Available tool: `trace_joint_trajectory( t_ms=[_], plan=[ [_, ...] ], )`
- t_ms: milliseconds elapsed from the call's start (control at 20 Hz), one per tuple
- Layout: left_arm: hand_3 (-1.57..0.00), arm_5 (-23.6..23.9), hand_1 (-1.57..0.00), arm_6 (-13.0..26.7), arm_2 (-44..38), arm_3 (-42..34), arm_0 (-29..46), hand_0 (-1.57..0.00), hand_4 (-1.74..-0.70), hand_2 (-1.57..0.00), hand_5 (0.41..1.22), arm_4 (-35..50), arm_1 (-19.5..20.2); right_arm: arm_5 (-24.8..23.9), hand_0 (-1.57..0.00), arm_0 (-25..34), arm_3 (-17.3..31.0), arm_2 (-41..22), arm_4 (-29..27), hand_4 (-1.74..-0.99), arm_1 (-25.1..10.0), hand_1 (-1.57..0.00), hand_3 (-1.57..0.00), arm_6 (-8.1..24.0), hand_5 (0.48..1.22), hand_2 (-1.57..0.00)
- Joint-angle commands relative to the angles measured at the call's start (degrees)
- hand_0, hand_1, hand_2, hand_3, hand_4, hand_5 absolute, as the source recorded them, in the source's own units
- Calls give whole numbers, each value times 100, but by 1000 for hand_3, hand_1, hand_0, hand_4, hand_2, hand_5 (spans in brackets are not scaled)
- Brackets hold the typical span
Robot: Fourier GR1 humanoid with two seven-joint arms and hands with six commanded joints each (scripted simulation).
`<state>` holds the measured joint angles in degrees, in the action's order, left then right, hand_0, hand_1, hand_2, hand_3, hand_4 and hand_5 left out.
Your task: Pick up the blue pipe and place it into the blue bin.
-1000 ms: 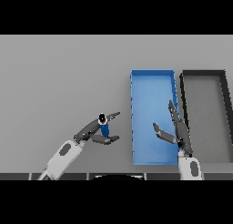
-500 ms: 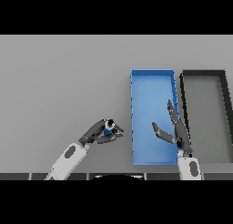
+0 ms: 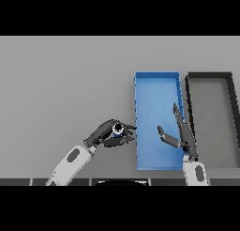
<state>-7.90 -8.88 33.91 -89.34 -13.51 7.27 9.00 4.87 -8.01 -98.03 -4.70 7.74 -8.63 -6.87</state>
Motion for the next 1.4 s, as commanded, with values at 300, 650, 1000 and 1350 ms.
trace_joint_trajectory(
  t_ms=[300, 650, 1000, 1350],
  plan=[
    [-1441, -97, -1566, 668, 101, -357, -170, -1566, -1727, -1567, 1219, 45, 49, 9, 1, -97, -30, -5, -8, -1186, 16, 1, 1, -167, 629, 1],
    [-1443, -116, -1570, 698, 86, -304, -182, -1570, -1731, -1570, 1220, -12, 26, -102, 1, -478, -165, 0, -90, -1209, 214, 1, 1, -164, 623, 1],
    [-1440, -195, -1571, 707, 27, -267, -207, -1571, -1731, -1571, 1221, -8, 32, 816, 1, -371, -994, 23, -1364, -1203, -149, 1, 1, 169, 573, 1],
    [-1439, -245, -1571, 835, 1, -282, -263, -1571, -1731, -1571, 1221, -8, -24, 1727, 1, 556, -2009, -444, -2275, -1297, -1056, 1, 1, 1305, 523, 1]
  ],
)
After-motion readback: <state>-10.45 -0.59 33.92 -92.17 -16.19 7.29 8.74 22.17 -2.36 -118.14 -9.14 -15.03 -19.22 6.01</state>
